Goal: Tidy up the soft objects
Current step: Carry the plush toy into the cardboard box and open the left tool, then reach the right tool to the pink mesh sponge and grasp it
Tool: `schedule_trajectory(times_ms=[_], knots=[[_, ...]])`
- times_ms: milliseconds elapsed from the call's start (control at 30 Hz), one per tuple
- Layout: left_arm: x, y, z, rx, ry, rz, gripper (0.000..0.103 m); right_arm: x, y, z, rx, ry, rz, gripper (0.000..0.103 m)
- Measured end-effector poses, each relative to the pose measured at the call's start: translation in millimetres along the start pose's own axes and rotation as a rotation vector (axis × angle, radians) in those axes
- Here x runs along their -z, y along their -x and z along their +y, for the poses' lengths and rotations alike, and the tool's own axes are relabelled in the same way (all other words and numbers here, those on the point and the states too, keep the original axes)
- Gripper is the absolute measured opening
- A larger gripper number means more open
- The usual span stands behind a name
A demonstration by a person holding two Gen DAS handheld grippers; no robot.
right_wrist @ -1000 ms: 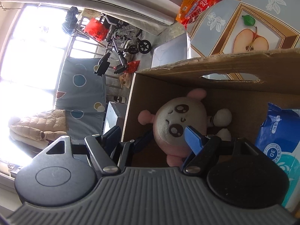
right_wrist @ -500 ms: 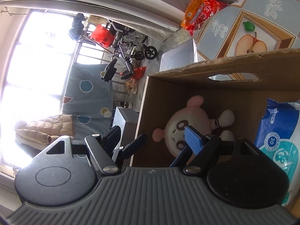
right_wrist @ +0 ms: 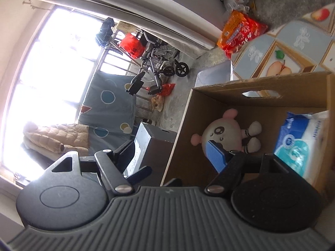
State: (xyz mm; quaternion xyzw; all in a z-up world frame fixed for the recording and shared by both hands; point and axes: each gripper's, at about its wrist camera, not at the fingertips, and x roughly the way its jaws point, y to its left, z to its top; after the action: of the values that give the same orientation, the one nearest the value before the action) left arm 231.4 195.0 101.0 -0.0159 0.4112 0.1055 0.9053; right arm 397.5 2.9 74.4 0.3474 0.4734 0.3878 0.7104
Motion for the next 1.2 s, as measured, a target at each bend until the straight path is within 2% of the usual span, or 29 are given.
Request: schedule_trajectory(times_ms=[133, 300, 367, 533, 700, 833, 967, 1200], knots=[[10, 31, -22, 0.075, 0.011, -0.029, 0.094, 14, 50, 11, 0.043, 0.068, -0.013, 0.076], [22, 61, -69, 0.241, -0.026, -0.064, 0.094, 41, 131, 12, 0.156, 0.170, -0.050, 0.077], [28, 70, -93, 0.309, -0.068, -0.071, 0.094, 54, 172, 8, 0.221, 0.192, -0.095, 0.077], [46, 76, -161, 0.445, -0.163, -0.075, 0.094, 82, 270, -22, 0.340, 0.188, -0.212, 0.077], [61, 65, -226, 0.515, -0.267, -0.048, 0.094, 110, 348, -73, 0.415, 0.095, -0.319, 0.077], [73, 56, -269, 0.560, -0.324, -0.015, 0.094, 133, 383, -117, 0.465, 0.013, -0.353, 0.077], [80, 47, -304, 0.577, -0.363, -0.026, 0.094, 145, 395, -148, 0.507, -0.034, -0.380, 0.077], [84, 23, -362, 0.561, -0.480, -0.062, 0.092, 135, 401, -196, 0.586, -0.144, -0.415, 0.076]])
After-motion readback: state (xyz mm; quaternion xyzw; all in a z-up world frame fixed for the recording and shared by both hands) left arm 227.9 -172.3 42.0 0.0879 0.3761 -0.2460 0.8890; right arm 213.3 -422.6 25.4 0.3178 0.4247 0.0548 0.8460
